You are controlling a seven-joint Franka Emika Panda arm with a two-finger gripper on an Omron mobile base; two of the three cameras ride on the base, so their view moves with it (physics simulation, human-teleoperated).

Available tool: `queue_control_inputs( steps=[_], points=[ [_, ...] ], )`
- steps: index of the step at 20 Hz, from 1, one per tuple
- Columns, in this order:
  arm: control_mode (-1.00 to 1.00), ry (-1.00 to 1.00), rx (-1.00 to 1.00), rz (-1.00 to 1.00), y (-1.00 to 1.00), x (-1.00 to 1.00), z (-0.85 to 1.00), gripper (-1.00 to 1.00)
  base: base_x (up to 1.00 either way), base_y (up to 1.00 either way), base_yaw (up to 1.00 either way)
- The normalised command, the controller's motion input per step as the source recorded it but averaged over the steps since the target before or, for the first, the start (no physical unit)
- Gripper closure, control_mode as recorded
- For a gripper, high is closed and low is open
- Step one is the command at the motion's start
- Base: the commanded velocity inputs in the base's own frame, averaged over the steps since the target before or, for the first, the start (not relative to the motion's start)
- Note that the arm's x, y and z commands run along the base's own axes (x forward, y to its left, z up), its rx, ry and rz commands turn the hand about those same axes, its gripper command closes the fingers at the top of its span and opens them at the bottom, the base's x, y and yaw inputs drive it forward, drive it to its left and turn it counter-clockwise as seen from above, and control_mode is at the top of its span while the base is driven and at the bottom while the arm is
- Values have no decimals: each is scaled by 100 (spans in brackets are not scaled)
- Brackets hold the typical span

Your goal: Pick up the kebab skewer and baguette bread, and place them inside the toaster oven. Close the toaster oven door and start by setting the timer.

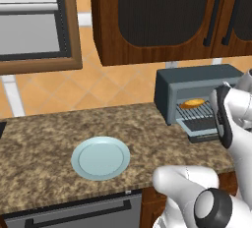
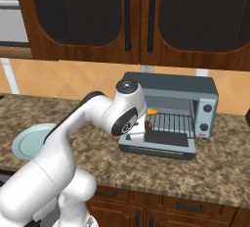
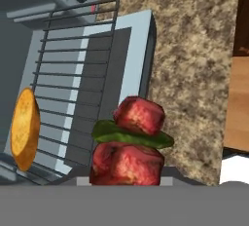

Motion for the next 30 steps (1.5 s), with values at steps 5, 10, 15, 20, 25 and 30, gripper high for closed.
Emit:
queue_control_inputs(
  steps=[5, 10, 15, 20, 25, 30],
  points=[
    [-100, -6, 0, 7, 0, 51, 3, 100, 0, 0, 0],
    [-100, 1, 0, 5, -5, 38, 1, 100, 0, 0, 0],
    [-100, 5, 0, 1, -4, 31, 0, 100, 0, 0, 0],
    [-100, 5, 0, 0, 0, 14, -2, 100, 0, 0, 0],
    [-100, 5, 0, 0, 0, 14, -1, 100, 0, 0, 0],
    [-100, 8, 0, 0, 0, 18, -8, 100, 0, 0, 0]
  ],
)
